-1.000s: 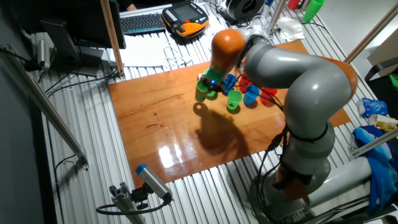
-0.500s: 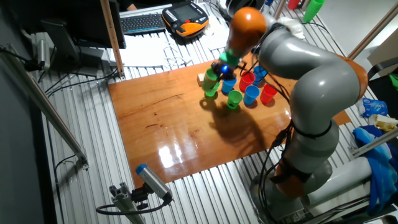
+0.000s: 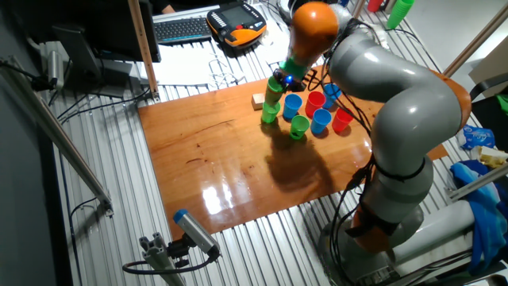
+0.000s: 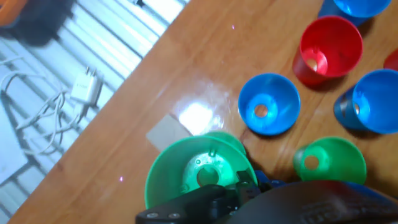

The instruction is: Stack the cups

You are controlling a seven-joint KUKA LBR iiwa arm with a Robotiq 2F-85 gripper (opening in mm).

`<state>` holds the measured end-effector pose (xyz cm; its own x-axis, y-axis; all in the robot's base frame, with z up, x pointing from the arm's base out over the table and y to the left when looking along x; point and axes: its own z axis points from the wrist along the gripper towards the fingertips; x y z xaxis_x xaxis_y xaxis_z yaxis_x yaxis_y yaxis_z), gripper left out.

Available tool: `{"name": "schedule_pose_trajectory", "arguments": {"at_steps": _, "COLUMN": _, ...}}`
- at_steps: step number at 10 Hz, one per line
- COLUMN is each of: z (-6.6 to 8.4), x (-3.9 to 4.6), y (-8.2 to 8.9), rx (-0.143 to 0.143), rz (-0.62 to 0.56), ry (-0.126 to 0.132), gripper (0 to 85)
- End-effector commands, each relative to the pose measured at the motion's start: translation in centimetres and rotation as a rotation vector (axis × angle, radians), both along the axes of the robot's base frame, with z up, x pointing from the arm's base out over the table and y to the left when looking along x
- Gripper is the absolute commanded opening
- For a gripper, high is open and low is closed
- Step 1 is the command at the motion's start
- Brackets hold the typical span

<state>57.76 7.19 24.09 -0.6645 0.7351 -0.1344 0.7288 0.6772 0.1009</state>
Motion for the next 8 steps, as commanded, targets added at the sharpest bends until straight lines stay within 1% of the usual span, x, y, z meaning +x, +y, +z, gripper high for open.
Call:
{"name": "schedule_pose_trajectory", "arguments": {"at_steps": 1, "z": -0.7, "x": 0.07, "y": 0.0, "rx": 0.002, "rz": 0.007, "ry": -0.003, "gripper": 0.0}}
{"name": "schedule_pose_trajectory", "arguments": {"at_steps": 2, "z": -1.6, "x": 0.01, "y": 0.1, "rx": -0.011, "rz": 0.018, "ry": -0.013, "gripper": 0.0}}
{"name": "schedule_pose_trajectory", "arguments": {"at_steps": 3, "z": -3.0, "x": -0.35, "y": 0.2, "rx": -0.018, "rz": 0.032, "ry": -0.027, "gripper": 0.0}}
{"name": "schedule_pose_trajectory", "arguments": {"at_steps": 4, "z": -3.7, "x": -0.63, "y": 0.1, "rx": -0.019, "rz": 0.044, "ry": -0.032, "gripper": 0.0}}
{"name": "schedule_pose_trajectory", "arguments": {"at_steps": 5, "z": -4.1, "x": -0.66, "y": 0.0, "rx": -0.022, "rz": 0.052, "ry": -0.038, "gripper": 0.0}}
{"name": "schedule_pose_trajectory", "arguments": {"at_steps": 6, "z": -4.3, "x": -0.67, "y": -0.1, "rx": -0.012, "rz": 0.053, "ry": -0.040, "gripper": 0.0}}
{"name": "schedule_pose_trajectory", "arguments": {"at_steps": 7, "z": -4.7, "x": -0.70, "y": -0.1, "rx": -0.011, "rz": 0.050, "ry": -0.048, "gripper": 0.0}}
{"name": "schedule_pose_trajectory", "arguments": {"at_steps": 8, "z": -5.3, "x": -0.67, "y": 0.0, "rx": -0.017, "rz": 0.046, "ry": -0.057, "gripper": 0.0}}
